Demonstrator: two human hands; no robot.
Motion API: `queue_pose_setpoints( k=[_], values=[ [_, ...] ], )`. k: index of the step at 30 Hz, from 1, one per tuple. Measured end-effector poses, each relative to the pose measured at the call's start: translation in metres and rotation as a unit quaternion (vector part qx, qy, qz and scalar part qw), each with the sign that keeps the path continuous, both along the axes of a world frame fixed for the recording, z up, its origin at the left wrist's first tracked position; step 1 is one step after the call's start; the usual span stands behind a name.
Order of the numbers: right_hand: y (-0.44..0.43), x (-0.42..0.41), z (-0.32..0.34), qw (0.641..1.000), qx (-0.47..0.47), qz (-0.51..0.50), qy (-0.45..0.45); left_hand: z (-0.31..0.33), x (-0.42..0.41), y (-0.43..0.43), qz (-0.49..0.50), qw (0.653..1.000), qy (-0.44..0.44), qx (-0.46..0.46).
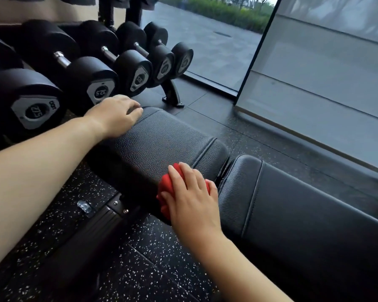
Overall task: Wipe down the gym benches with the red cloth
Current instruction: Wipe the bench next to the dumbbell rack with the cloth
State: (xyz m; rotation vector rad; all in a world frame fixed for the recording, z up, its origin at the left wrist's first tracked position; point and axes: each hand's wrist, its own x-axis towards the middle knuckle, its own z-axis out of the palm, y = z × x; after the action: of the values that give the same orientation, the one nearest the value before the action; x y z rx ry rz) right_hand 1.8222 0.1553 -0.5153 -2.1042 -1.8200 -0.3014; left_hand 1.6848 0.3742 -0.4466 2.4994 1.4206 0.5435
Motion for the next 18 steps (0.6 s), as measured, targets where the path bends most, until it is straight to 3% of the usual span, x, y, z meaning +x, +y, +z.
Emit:
queue_pose_setpoints(
  k=[5, 8, 12, 18],
  values=[
    [0.002, 0.002, 0.001, 0.998, 0.017, -0.03, 0.053, -0.006, -0.006, -0.008, -0.019, 0.999, 0.012, -0.031],
    [0.039, 0.029, 0.015, 0.99, -0.06, -0.05, 0.114, -0.008, -0.011, -0.01, -0.024, 0.999, 0.007, -0.027],
    [0.077, 0.077, 0.026, 0.98, -0.054, -0.086, 0.173, -0.003, -0.015, -0.011, -0.026, 1.0, 0.001, -0.017],
    [0.035, 0.055, 0.018, 0.992, -0.064, -0.009, 0.11, -0.008, -0.01, -0.015, -0.034, 0.998, 0.027, -0.04]
  ],
)
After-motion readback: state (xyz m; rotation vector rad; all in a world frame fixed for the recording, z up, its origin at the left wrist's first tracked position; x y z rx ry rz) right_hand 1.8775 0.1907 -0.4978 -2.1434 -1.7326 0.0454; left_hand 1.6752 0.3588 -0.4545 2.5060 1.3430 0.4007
